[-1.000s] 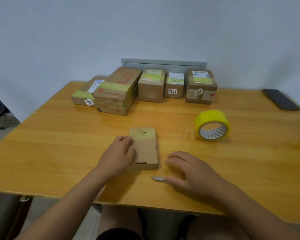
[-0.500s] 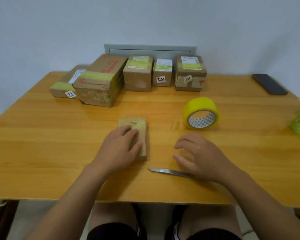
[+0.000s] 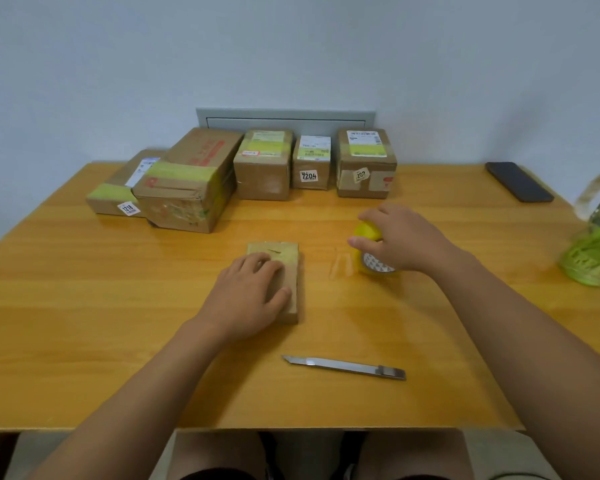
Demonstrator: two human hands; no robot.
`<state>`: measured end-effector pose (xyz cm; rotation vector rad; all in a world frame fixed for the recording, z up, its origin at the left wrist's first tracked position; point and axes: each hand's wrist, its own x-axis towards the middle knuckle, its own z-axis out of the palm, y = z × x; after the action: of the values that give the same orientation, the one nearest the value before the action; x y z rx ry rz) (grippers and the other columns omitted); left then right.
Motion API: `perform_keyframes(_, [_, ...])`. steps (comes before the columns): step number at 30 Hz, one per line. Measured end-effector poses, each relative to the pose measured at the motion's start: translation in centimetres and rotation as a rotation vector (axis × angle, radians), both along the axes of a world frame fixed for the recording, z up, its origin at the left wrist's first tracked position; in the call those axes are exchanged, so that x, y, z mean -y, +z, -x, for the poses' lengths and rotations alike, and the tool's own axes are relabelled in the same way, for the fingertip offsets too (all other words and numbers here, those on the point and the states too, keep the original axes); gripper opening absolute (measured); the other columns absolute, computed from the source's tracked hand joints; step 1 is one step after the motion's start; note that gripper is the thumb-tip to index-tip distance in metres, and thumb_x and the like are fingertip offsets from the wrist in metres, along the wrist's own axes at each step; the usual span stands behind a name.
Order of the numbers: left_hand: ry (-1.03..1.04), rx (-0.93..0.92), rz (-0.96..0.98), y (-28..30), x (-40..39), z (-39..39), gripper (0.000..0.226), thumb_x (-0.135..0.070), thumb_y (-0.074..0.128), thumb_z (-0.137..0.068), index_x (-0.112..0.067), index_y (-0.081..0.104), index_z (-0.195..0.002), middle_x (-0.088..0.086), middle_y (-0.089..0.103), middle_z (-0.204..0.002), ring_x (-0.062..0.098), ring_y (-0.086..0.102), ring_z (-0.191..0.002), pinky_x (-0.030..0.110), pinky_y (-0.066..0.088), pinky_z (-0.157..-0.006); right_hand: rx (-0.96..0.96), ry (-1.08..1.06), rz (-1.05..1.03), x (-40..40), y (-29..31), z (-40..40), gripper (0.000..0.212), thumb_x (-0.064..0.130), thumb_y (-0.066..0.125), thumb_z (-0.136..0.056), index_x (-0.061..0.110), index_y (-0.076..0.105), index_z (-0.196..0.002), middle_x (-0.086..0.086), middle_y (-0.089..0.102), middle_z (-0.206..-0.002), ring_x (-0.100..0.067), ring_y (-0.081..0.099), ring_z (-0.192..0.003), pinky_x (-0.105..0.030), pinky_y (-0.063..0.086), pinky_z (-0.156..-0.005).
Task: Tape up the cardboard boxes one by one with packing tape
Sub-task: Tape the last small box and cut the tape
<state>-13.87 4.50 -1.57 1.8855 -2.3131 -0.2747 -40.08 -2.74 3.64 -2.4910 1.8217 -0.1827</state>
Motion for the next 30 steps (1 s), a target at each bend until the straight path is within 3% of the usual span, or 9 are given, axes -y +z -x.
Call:
perform_keyframes(7, [-0.008, 0.099, 0.015, -0.2, 0.7, 0.1, 0.057, -0.059, 0.030, -0.098, -0.034, 0.031, -0.148, -0.003, 0.031, -0.150, 0.019, 0.026, -0.139, 0.038, 0.022, -0.115, 0.073, 0.011, 0.014, -0.8, -0.3, 0.5, 0.054, 0.062, 0.061, -0.084, 0.024, 0.055, -0.122, 0.000, 0.054, -0.119, -0.020, 0.046, -0.115, -0.039, 0.042, -0.094])
perform_keyframes(14, [0.064, 0.066, 0.024, -0.4, 1.7, 1.2, 0.051, -0.046, 0.027, -0.101, -0.026, 0.030, -0.147, 0.006, 0.027, -0.155, 0.024, 0.023, -0.143, 0.039, 0.020, -0.116, 0.219, 0.036, 0.130, -2.0, -1.5, -0.4, 0.045, 0.048, 0.072, -0.080, 0.015, 0.060, -0.109, -0.001, 0.056, -0.105, -0.022, 0.049, -0.105, -0.037, 0.036, -0.089])
perform_keyframes(21, [0.097, 0.058, 0.032, 0.4, 2.6, 2.2, 0.050, -0.041, 0.035, -0.097, -0.020, 0.037, -0.143, 0.008, 0.029, -0.154, 0.027, 0.024, -0.142, 0.042, 0.020, -0.116, 0.276, 0.093, 0.208, -2.7, -1.5, -0.9, 0.041, 0.048, 0.072, -0.077, 0.015, 0.061, -0.098, -0.002, 0.058, -0.095, -0.023, 0.050, -0.093, -0.040, 0.037, -0.082])
perform_keyframes(26, [-0.160, -0.029, 0.050, 2.0, 4.8, 3.7, 0.062, -0.031, 0.054, -0.093, -0.030, 0.032, -0.151, -0.003, 0.027, -0.159, 0.021, 0.018, -0.147, 0.040, 0.014, -0.118, 0.278, 0.204, 0.317, -3.7, -1.5, -1.3, 0.047, 0.057, 0.054, -0.072, 0.015, 0.062, -0.091, 0.000, 0.057, -0.087, -0.024, 0.053, -0.082, -0.039, 0.039, -0.074])
perform_keyframes(30, [-0.273, -0.014, -0.051, 2.2, 6.6, 5.0, 0.036, -0.030, 0.062, -0.093, -0.032, 0.059, -0.129, -0.006, 0.053, -0.140, 0.018, 0.043, -0.132, 0.037, 0.026, -0.108, 0.234, 0.265, 0.368, -4.1, -1.7, -1.1, 0.044, 0.055, 0.055, -0.075, 0.015, 0.062, -0.091, 0.000, 0.055, -0.086, -0.024, 0.052, -0.080, -0.041, 0.041, -0.074])
